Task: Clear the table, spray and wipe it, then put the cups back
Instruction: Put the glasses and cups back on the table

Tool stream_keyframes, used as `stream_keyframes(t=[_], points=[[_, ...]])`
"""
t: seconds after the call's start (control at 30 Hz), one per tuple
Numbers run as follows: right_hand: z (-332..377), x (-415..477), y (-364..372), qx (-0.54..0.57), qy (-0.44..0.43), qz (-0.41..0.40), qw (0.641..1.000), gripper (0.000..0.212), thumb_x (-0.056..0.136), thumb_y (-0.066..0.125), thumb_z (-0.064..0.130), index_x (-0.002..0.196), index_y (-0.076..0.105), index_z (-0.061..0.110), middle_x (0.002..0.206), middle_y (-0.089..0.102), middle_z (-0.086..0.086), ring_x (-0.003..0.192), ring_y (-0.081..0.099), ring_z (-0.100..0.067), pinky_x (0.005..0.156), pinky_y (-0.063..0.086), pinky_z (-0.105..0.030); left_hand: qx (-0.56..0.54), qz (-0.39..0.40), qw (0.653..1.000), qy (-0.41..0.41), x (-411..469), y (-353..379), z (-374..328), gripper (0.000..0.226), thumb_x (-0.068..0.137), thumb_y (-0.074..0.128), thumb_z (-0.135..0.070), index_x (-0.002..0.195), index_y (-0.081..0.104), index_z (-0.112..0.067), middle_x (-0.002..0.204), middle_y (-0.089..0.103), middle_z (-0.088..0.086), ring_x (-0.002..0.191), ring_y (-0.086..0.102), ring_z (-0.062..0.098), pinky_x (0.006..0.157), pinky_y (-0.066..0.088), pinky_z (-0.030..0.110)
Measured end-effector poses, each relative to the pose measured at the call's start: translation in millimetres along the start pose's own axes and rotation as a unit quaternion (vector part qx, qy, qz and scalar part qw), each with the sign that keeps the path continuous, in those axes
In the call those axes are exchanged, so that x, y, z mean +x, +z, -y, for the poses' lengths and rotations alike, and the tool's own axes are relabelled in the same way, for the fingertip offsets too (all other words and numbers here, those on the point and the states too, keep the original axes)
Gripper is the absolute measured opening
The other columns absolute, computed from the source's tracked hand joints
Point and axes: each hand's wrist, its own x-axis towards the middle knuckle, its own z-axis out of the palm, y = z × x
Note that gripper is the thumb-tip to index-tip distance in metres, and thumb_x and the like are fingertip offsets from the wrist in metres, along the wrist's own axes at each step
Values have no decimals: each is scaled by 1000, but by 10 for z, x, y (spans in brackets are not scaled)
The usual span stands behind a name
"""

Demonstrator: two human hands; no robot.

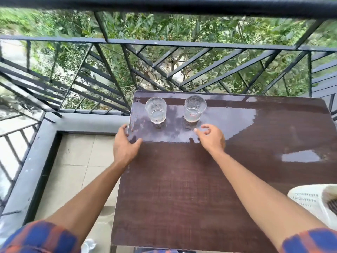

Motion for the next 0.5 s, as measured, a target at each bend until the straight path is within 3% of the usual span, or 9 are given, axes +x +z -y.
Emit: stream_keyframes(t=[0.1, 0.2, 0.37, 0.5], points=[[-104, -336, 168, -6, -11, 38, 999, 4, 84, 68, 39, 85, 69, 35, 93, 74, 7, 101, 68, -25, 76, 46, -28, -56, -62, 994, -77, -526, -245, 464, 63, 85, 77, -22, 140, 47, -15, 114, 60, 10, 97, 65, 29, 92, 52, 43], [-59, -672, 445, -28, -76, 95, 992, 7, 85, 66, 36, 86, 72, 32, 90, 75, 6, 97, 70, -25, 79, 52, -32, -84, -126, 976, -154, -1184, -555, 1015, 43, 90, 71, -18, 130, 56, -17, 113, 63, 6, 95, 65, 24, 86, 50, 35], [257, -1357, 1020, -84, -209, 207, 952, 11, 87, 66, 37, 91, 75, 31, 91, 76, 4, 96, 70, -23, 83, 53, -33, -107, -199, 933, -281, -2396, -909, 2115, 23, 90, 69, -18, 113, 65, -21, 101, 70, 7, 93, 69, 26, 84, 53, 37], [537, -2046, 1461, -123, -291, 290, 903, 14, 89, 65, 33, 97, 76, 29, 92, 75, 4, 91, 69, -19, 77, 48, -28, -153, -213, 881, -394, -3207, -949, 2943, 42, 72, 71, -30, 111, 62, -19, 102, 70, 16, 90, 69, 33, 85, 56, 43]])
